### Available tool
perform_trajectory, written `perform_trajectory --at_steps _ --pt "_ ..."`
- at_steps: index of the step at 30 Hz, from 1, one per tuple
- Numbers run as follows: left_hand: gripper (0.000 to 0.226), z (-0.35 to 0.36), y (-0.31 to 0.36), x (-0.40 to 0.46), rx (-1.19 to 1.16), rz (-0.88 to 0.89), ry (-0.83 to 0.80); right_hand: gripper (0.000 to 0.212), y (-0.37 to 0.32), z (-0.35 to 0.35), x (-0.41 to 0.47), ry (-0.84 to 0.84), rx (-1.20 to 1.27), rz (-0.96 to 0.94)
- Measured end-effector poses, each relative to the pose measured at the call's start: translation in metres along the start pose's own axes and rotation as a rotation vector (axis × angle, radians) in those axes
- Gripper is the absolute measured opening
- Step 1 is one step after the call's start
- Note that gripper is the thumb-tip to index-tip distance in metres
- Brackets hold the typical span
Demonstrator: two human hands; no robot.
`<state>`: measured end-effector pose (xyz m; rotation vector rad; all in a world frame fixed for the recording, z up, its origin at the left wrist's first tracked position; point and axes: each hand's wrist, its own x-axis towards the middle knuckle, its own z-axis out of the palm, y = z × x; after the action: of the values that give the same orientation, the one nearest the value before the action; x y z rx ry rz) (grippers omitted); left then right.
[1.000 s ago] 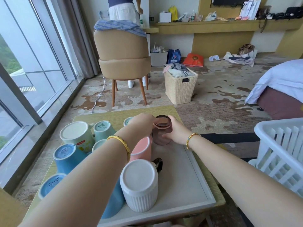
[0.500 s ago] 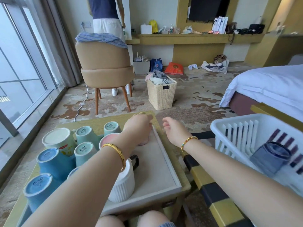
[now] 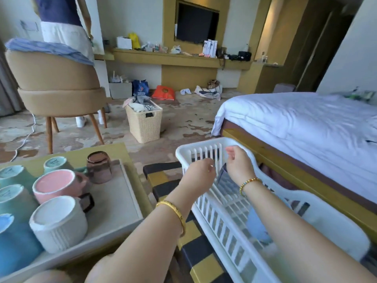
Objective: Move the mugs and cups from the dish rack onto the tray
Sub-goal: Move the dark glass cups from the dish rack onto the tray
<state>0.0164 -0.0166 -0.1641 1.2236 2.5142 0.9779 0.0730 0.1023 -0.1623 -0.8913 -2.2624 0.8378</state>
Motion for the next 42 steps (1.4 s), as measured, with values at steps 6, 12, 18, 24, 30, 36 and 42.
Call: perform_trajectory --at_steps 6,12,18,24,30,36,42 --pt "0.031 0.037 0.005 0.004 0.368 0.017 -0.036 0.056 0.051 0.003 0.008 -0.121 -0.191 0.197" --pt "0.04 0.041 -0.009 0.002 0.329 -0.006 0.029 0.093 0.063 0.029 0.017 -0.315 -0.229 0.222" --pt "0.035 0.041 -0.009 0.001 0.372 0.018 0.036 0.075 0.064 0.031 0.018 -0.363 -0.242 0.215" --pt "0.032 0.041 -0.008 -0.002 0.325 0.022 0.078 0.078 0.063 0.028 0.015 -0.431 -0.237 0.218" --pt "0.045 0.021 -0.007 -0.003 0.213 0.002 -0.075 0.069 0.039 0.022 0.008 -0.277 -0.091 0.188" --pt "0.056 -0.03 -0.008 -0.003 -0.178 -0.03 -0.06 0.062 -0.018 0.004 0.001 -0.07 0.158 -0.052" --pt "0.06 -0.09 -0.041 -0.027 -0.044 0.043 0.239 0.064 -0.089 0.018 -0.014 -0.17 0.318 -0.22"
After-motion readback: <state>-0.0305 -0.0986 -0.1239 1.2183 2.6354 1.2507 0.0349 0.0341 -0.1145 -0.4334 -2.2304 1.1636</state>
